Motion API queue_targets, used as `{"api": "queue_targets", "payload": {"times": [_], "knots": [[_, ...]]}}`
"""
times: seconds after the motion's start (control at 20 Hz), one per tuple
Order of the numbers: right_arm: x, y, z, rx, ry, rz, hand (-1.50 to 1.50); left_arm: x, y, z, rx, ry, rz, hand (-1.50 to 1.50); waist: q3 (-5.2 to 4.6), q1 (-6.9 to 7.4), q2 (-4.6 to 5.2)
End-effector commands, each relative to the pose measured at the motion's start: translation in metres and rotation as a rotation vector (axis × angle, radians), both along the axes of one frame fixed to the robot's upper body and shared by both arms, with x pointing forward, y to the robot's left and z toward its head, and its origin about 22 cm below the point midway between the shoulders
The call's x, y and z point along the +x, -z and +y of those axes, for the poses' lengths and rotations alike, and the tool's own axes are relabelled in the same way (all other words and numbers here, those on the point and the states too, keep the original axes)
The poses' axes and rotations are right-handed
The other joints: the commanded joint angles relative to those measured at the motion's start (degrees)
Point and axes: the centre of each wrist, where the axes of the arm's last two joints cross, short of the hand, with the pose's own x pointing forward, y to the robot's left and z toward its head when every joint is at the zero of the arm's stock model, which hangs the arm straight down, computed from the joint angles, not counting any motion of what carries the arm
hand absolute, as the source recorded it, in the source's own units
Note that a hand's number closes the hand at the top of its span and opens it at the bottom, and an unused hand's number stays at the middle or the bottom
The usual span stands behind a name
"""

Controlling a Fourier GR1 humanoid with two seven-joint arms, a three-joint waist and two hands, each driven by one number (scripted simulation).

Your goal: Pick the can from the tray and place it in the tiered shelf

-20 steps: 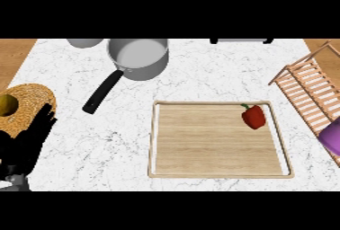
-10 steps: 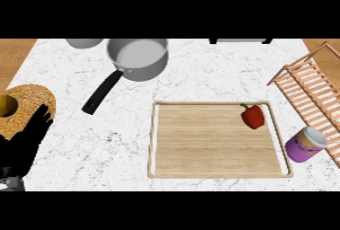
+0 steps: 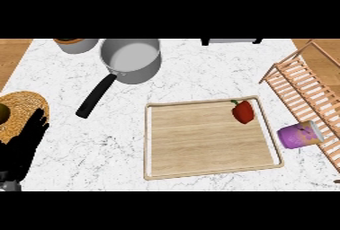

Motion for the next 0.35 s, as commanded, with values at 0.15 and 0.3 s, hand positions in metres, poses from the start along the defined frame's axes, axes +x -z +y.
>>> {"api": "queue_targets", "payload": {"times": [0.15, 0.3], "knots": [[-0.046, -0.001, 0.021, 0.064, 0.017, 0.073, -1.50, -0.025, 0.006, 0.019, 0.008, -0.050, 0.047, 0.00, -0.22, -2.56, -2.00], [-0.056, -0.002, 0.013, 0.048, 0.035, 0.119, -1.50, -0.026, 0.008, 0.018, 0.017, -0.083, 0.045, 0.00, -0.09, -4.96, -2.51]]}}
